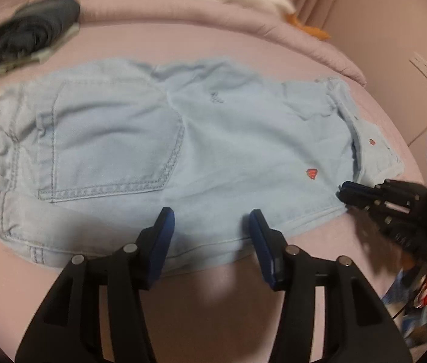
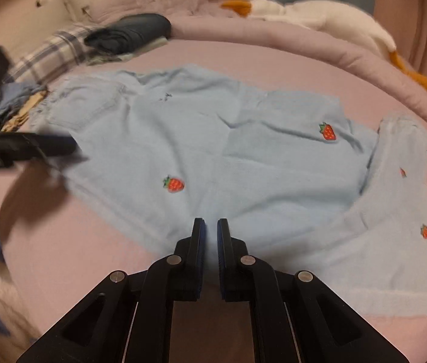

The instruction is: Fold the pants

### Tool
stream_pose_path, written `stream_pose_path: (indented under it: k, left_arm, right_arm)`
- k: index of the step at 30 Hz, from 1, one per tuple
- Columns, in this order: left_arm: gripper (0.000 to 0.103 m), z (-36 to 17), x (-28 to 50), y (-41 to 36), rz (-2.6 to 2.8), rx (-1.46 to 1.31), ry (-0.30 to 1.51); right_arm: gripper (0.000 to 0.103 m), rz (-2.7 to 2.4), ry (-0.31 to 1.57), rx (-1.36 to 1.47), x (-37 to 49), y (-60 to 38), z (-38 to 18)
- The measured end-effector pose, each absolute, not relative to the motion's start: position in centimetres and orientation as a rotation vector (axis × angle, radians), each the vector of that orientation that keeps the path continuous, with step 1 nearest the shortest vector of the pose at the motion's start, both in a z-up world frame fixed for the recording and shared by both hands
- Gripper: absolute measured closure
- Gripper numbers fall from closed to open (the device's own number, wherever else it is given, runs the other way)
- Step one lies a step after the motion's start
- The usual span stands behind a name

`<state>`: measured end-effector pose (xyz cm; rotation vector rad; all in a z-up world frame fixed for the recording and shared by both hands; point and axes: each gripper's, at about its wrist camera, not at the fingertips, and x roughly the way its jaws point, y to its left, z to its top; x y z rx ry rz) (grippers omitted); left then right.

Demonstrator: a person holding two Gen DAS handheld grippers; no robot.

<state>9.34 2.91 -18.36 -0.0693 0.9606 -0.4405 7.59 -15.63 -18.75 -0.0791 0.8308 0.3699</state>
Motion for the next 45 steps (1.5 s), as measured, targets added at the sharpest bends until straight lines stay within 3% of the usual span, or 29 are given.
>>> stream_pose_path:
  k: [5, 7, 11, 17, 25, 27, 29, 30, 31, 40, 45]
  left_arm:
    - [0.047, -17.1, 10.0, 3.3, -0.463, -0.089, 0.997]
    - [0.046, -16.4, 10.3, 2.3, -0.497, -0.09, 0.979]
    - [0.045, -16.2, 11.0, -3.7, -0.639, -0.062, 0.976]
    - [0.045, -16.8, 11.7, -12.2, -0.817, 0.051, 0.979]
    - [0.051, -18.5, 12.6, -16.9, -0.794, 0.182, 0.961]
    - [0.061, -18.7, 12.6, -17.2, -0.773, 0.211, 0.947]
    - [0.07, -18.5, 12.4, -16.5, -0.768, 0.208, 0.942]
    - [0.081, -18.5, 12.4, -16.1, -0.779, 0.185, 0.951]
    - [0.084, -18.4, 12.3, -15.5, -0.789, 0.162, 0.962]
    - [0.086, -18.0, 10.7, -16.1, -0.78, 0.21, 0.931]
    - [0.086, -18.1, 10.4, -16.4, -0.769, 0.269, 0.916]
  right_arm:
    - [0.097, 0.403, 0.854, 0.1, 7.5, -19.9, -16.9]
    - [0.092, 0.347, 0.816, 0.173, 8.2, -22.8, -15.6]
    - [0.068, 0.155, 0.797, 0.349, 11.3, -29.2, -13.8]
    - [0.067, 0.072, 0.849, 0.521, 18.9, -33.9, -14.0]
    - [0.067, 0.018, 0.992, 0.441, 26.4, -32.0, -16.6]
    - [0.07, -0.031, 1.034, 0.357, 27.2, -31.1, -17.2]
    - [0.088, -0.081, 1.021, 0.294, 27.3, -30.4, -17.2]
    - [0.092, -0.079, 1.001, 0.311, 27.0, -30.5, -17.1]
    - [0.096, -0.083, 0.982, 0.333, 26.6, -30.8, -16.9]
    - [0.098, -0.114, 0.618, 0.678, 12.6, -38.1, -12.5]
    - [0.098, -0.214, 0.558, 0.876, 4.0, -40.5, -16.7]
